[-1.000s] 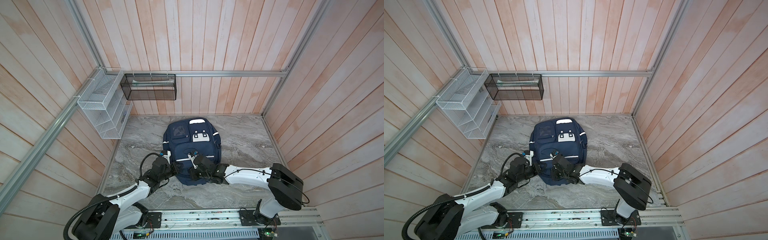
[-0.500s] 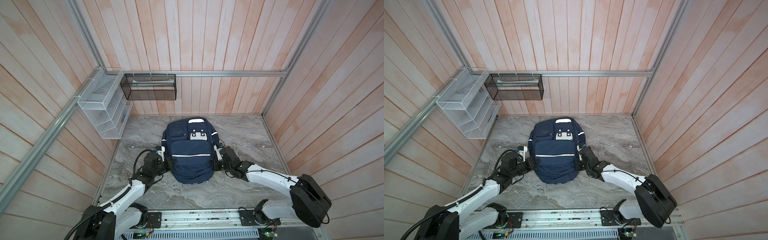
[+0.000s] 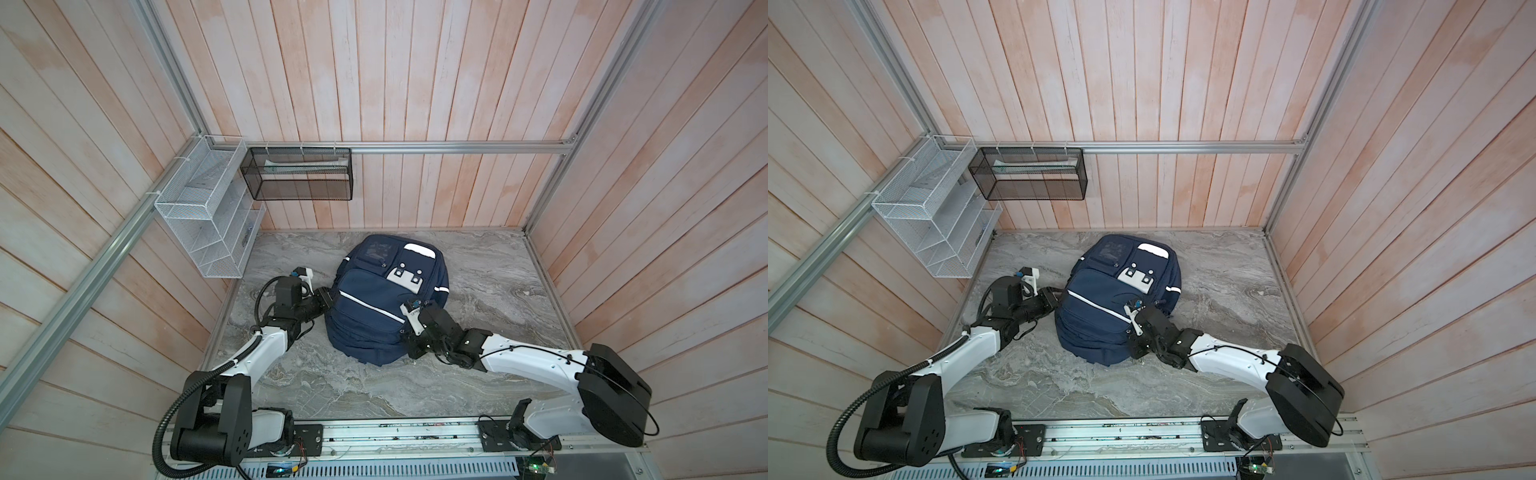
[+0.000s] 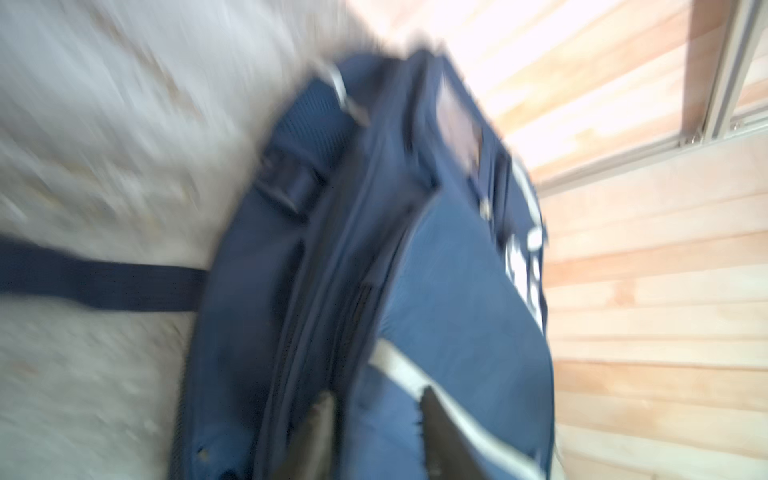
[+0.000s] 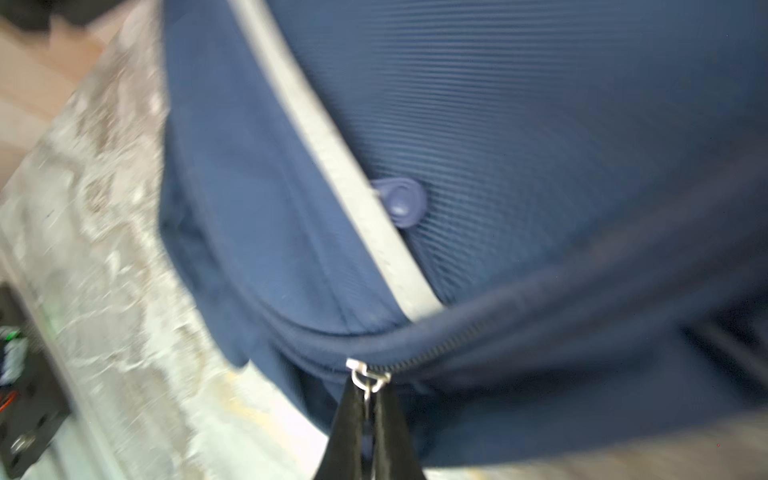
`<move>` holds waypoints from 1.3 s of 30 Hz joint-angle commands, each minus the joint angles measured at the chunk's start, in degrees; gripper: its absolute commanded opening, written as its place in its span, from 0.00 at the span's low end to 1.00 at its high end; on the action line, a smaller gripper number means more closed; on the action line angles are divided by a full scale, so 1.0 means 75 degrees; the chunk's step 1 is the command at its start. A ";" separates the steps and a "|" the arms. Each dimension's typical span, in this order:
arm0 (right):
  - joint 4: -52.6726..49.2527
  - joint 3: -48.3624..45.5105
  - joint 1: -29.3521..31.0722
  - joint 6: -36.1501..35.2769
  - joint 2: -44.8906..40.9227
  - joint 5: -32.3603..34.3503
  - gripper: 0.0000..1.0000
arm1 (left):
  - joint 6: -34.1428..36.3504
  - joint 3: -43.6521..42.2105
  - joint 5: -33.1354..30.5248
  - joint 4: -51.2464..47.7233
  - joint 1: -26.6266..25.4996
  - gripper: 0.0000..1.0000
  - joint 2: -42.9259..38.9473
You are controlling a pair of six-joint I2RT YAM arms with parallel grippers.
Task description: Pack the student bag
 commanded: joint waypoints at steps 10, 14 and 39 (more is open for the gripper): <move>0.0446 0.0865 0.0196 0.0221 0.1190 -0.0376 0.00 | -0.1598 -0.2239 -0.1046 0.1440 -0.2387 0.73 -0.1978; 0.0394 0.0594 0.0196 0.0229 0.0850 -0.0194 0.00 | -0.1098 -0.1518 -0.1419 0.1366 -0.2649 0.68 -0.0812; -0.0799 0.0140 -0.3315 -0.0127 -0.0626 0.1058 0.33 | -0.1722 -0.1286 -0.1518 0.2218 -0.4961 0.38 0.0531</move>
